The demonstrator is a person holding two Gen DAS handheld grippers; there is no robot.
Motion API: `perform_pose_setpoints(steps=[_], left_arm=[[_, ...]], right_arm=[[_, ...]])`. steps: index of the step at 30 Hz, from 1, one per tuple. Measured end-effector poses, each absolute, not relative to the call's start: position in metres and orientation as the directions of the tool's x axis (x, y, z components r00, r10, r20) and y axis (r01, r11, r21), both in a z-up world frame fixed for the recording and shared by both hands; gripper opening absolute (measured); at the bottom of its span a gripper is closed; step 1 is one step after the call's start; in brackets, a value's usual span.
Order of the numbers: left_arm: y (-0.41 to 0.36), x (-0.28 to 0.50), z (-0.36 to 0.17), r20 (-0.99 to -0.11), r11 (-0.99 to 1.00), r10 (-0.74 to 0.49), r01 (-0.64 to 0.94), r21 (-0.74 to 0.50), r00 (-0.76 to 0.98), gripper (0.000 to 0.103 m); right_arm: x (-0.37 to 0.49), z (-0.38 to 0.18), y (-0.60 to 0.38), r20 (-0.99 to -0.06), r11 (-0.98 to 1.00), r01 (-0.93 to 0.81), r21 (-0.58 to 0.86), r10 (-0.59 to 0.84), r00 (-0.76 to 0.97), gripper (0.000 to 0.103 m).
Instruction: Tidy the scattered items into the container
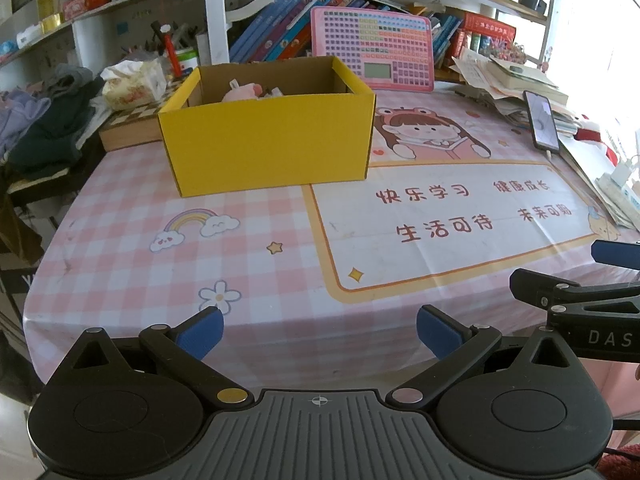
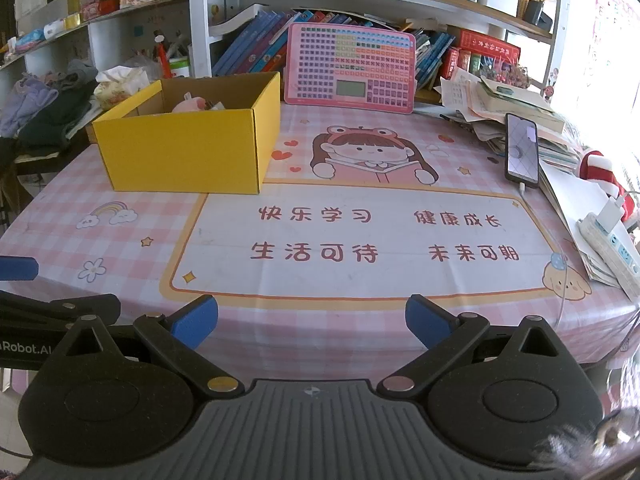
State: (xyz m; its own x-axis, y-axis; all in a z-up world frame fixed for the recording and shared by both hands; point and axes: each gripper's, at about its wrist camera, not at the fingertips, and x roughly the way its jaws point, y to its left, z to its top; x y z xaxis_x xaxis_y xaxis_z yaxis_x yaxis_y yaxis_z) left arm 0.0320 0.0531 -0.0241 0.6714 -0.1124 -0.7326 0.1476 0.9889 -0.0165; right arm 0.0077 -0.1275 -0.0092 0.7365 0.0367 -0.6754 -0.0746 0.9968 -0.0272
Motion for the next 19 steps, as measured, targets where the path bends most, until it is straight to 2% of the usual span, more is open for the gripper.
perform_pose_setpoints(steps=[19], left_arm=[[0.0502, 0.0353, -0.0269, -0.742, 0.988, -0.128, 0.152, -0.035, 0.658, 0.103]], right_arm=[[0.0093, -0.0122, -0.1322, -0.684, 0.998, -0.063, -0.026, 0.029, 0.729, 0.101]])
